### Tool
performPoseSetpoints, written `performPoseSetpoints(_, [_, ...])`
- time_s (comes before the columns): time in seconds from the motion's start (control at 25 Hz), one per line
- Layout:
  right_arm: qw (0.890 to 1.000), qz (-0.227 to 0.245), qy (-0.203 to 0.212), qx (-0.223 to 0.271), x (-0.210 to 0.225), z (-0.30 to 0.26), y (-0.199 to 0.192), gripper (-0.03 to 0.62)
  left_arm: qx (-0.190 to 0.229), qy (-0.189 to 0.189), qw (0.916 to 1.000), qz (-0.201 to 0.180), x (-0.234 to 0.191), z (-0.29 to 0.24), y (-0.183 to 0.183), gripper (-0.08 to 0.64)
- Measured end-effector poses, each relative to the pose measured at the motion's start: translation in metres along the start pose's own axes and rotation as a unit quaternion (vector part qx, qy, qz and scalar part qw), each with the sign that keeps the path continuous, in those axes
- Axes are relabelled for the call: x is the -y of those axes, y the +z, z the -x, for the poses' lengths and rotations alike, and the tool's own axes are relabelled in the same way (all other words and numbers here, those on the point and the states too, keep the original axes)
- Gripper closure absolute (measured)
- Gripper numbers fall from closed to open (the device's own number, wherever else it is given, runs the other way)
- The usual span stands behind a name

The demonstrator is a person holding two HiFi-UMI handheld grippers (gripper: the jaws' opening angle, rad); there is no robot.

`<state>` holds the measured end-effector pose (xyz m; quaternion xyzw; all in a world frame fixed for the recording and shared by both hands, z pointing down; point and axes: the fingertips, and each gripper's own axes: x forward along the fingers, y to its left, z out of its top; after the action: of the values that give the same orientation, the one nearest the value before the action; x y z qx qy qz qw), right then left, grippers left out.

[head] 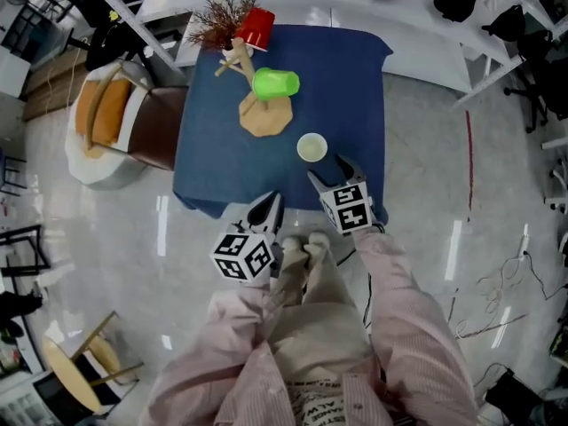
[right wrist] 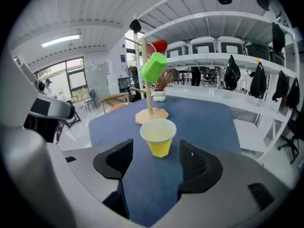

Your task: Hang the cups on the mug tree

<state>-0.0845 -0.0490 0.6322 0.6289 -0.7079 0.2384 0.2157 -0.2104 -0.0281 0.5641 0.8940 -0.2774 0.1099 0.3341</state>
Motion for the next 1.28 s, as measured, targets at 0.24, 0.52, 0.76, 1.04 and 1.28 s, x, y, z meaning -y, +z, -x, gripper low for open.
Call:
performPoseSetpoints(0.24, [1.000, -0.004, -0.009, 0.018, 0.000, -0.021, -0.010, 0.293, -0.017, -0.025, 0.9994, -0.015, -0.006, -0.007, -0.017, 0.561])
performPoseSetpoints(0.52, [0.999, 0.019, -0.014, 0.034, 0.005, -0.053, -0.009, 0.293, -0.016, -0.017, 0.9997, -0.004, -0.026, -0.021, -0.034, 0.561])
performPoseSetpoints(0.76, [0.998, 0.037, 0.001, 0.045, 0.001, -0.064, -0.001, 0.293, -0.007, -0.003, 1.0000, 0.006, -0.033, -0.032, -0.037, 0.561])
performPoseSetpoints(1.04, [0.997, 0.047, 0.031, 0.044, -0.005, -0.069, 0.002, 0.304, 0.005, 0.015, 0.9998, 0.015, -0.036, -0.039, -0.031, 0.561])
performPoseSetpoints(1.28, [0.997, 0.046, 0.054, 0.039, -0.010, -0.067, 0.007, 0.310, 0.012, 0.027, 0.9994, 0.019, -0.036, -0.039, -0.023, 0.561])
